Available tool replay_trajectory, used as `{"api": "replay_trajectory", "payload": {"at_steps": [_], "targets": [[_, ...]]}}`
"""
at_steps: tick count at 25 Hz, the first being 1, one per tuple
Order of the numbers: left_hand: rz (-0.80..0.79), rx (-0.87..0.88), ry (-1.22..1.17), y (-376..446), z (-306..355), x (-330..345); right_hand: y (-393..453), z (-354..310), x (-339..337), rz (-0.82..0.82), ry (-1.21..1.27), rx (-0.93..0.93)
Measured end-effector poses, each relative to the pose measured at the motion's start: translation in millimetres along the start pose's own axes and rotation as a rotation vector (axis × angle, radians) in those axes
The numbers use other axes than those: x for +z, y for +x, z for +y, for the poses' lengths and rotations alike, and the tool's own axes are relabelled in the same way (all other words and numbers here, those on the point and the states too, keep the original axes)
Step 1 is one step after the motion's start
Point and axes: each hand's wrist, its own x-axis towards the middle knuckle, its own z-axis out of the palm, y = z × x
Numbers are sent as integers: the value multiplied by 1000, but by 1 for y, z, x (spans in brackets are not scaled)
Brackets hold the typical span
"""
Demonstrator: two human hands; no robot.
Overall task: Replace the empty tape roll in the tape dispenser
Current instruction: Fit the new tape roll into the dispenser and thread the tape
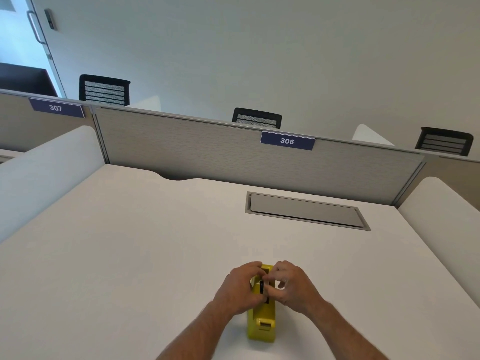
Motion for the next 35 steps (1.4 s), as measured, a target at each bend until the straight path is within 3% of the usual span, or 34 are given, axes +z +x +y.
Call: {"api": "replay_trajectory", "payload": {"at_steps": [16,24,35], "targets": [[-15,-13,25,2,-1,-1,-10,5,-1,31,-50,-74],[-23,-28,29,2,1,-1,-13,-7,1,106,-229,-154],[-31,-42,54,1,5,-2,-10,-16,-2,-6,-429,-160]]}}
